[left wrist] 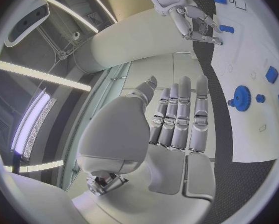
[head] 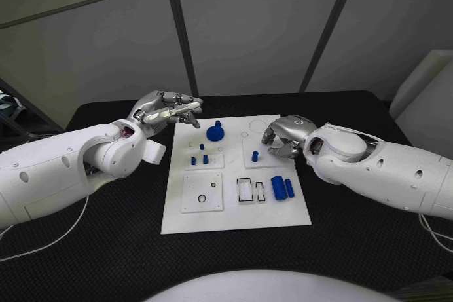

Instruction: Assemble the parts on the task board

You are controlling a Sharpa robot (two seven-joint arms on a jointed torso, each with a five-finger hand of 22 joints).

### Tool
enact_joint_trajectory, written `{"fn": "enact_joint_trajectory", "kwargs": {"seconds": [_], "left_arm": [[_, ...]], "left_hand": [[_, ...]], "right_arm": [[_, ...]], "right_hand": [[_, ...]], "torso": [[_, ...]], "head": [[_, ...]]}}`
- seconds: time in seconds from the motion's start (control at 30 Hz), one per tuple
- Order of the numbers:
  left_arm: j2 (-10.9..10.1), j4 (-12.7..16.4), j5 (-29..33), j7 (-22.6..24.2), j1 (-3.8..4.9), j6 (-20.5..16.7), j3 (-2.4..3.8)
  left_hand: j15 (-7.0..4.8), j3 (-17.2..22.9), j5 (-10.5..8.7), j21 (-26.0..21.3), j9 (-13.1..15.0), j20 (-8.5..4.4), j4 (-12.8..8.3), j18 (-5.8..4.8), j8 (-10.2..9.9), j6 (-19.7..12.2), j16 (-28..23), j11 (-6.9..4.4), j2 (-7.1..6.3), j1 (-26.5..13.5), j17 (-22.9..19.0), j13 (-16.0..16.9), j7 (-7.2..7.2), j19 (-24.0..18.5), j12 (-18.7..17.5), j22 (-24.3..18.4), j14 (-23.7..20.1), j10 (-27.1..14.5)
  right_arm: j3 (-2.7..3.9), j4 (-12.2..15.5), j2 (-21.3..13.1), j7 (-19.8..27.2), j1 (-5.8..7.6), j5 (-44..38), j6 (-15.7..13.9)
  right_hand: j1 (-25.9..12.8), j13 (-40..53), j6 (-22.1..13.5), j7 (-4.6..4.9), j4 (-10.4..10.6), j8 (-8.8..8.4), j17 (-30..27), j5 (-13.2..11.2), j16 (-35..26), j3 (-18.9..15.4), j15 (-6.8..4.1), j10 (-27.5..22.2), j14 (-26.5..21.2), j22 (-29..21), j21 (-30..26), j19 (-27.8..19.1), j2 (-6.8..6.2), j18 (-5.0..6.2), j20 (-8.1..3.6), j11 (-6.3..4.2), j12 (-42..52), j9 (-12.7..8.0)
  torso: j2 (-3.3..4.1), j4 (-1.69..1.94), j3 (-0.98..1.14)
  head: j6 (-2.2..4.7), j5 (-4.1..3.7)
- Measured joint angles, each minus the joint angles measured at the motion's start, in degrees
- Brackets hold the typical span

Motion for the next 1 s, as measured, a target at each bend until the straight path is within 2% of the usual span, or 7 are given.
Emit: {"fn": "enact_joint_trajectory", "kwargs": {"seconds": [0.2, 0.27, 0.33, 0.4, 0.6, 1.0], "left_arm": [[-0.41, 0.04, 0.58, 0.44, -0.01, -0.07, 0.0], [-0.49, -0.04, 0.72, 0.52, -0.02, -0.09, 0.0], [-0.54, -0.11, 0.82, 0.54, -0.02, -0.1, 0.0], [-0.54, -0.26, 0.9, 0.55, -0.02, -0.1, 0.0], [-0.54, -0.84, 1.02, 0.55, -0.02, -0.1, 0.0], [-0.23, -1.72, 1.12, 0.45, -0.03, -0.01, 0.0]], "left_hand": [[0.0, 0.0, 0.0, 0.0, 0.0, 0.0, 0.0, 0.0, 0.0, 0.0, -0.24, 0.0, 0.24, 0.24, 0.0, -0.05, 0.0, 0.0, 0.0, -0.11, 0.0, 0.0], [0.0, 0.0, 0.0, -0.31, 0.0, 0.0, 0.0, 0.0, 0.0, 0.0, -0.24, 0.0, 0.3, 0.3, -0.03, -0.05, 0.0, 0.0, 0.0, -0.15, 0.0, 0.0], [0.0, 0.0, 0.0, -0.32, 0.0, 0.03, 0.0, 0.0, 0.04, 0.0, -0.24, 0.0, 0.3, 0.3, -0.05, -0.07, 0.0, 0.03, 0.0, -0.2, 0.0, 0.0], [0.0, 0.0, 0.0, -0.32, 0.0, 0.2, 0.0, 0.0, 0.22, 0.0, -0.24, 0.0, 0.3, 0.3, -0.05, -0.12, 0.0, 0.21, 0.0, -0.27, 0.0, 0.0], [0.0, 0.0, 0.0, -0.32, 0.01, 0.2, 0.0, 0.0, 0.22, 0.0, -0.24, 0.0, 0.55, 0.55, -0.1, -0.12, 0.0, 0.2, 0.0, -0.37, 0.0, 0.0], [0.0, 0.0, 0.0, -0.32, -0.04, 0.2, 0.0, 0.0, 0.22, 0.0, -0.46, 0.0, 0.55, 0.55, -0.1, -0.18, 0.0, 0.2, 0.0, -0.45, 0.0, 0.0]], "right_arm": [[-0.02, -0.25, 0.23, -0.94, -0.09, -1.11, -1.16], [-0.01, -0.31, 0.25, -1.3, -0.09, -1.46, -1.72], [0.02, -0.33, 0.25, -1.58, -0.09, -1.73, -2.2], [0.02, -0.28, 0.2, -1.83, -0.08, -1.95, -2.77], [0.04, 0.05, 0.02, -2.07, -0.07, -2.35, -4.28], [0.06, -1.29, 0.74, -1.95, -0.06, -2.41, -5.34]], "right_hand": [[0.0, -0.52, -0.3, 0.13, -0.01, 0.01, 0.41, 0.0, 0.57, 0.3, 0.13, 0.0, 0.13, 0.75, 0.7, 0.22, 0.0, -0.01, 0.18, 0.01, -0.03, 0.02], [0.0, -0.55, -0.2, 0.6, 0.0, -0.01, 0.6, 0.0, 0.77, 0.65, 0.13, 0.01, 0.13, 1.18, 1.17, 0.41, 0.0, 0.0, 0.0, 0.01, -0.05, -0.01], [0.0, -0.55, 0.1, 0.32, 0.05, 0.0, 0.82, 0.0, 1.14, 0.7, 0.13, 0.31, 0.13, 1.53, 1.33, 0.61, 0.0, -0.01, 0.19, 0.28, -0.05, 0.07], [0.0, -0.65, 0.3, 0.49, -0.1, 0.0, 0.84, 0.0, 1.16, 0.84, 0.13, 0.55, 0.13, 1.79, 1.62, 0.6, 0.0, 0.0, 0.19, 0.09, -0.05, 0.1], [0.0, -0.99, 1.03, -0.23, 0.07, 0.0, 0.84, 0.3, 1.39, 1.01, -0.08, 1.29, 0.34, 2.04, 1.99, 0.6, 0.0, -0.01, 0.19, -0.24, 0.35, 0.17], [0.0, -1.27, 1.22, -0.43, 0.09, -0.22, 0.72, 0.3, 1.39, 1.3, -0.08, 1.36, 0.34, 2.12, 1.99, 0.81, 0.0, -0.01, -0.02, -0.31, 0.35, 0.17]], "torso": [[0.02, -0.02, 0.02], [0.02, -0.03, 0.03], [0.02, -0.07, 0.05], [0.02, -0.1, 0.07], [0.0, -0.14, 0.08], [-0.02, -0.08, 0.04]], "head": [[-0.12, 0.23], [-0.21, 0.25], [-0.3, 0.32], [-0.35, 0.38], [-0.46, 0.36], [-0.54, 0.21]]}}
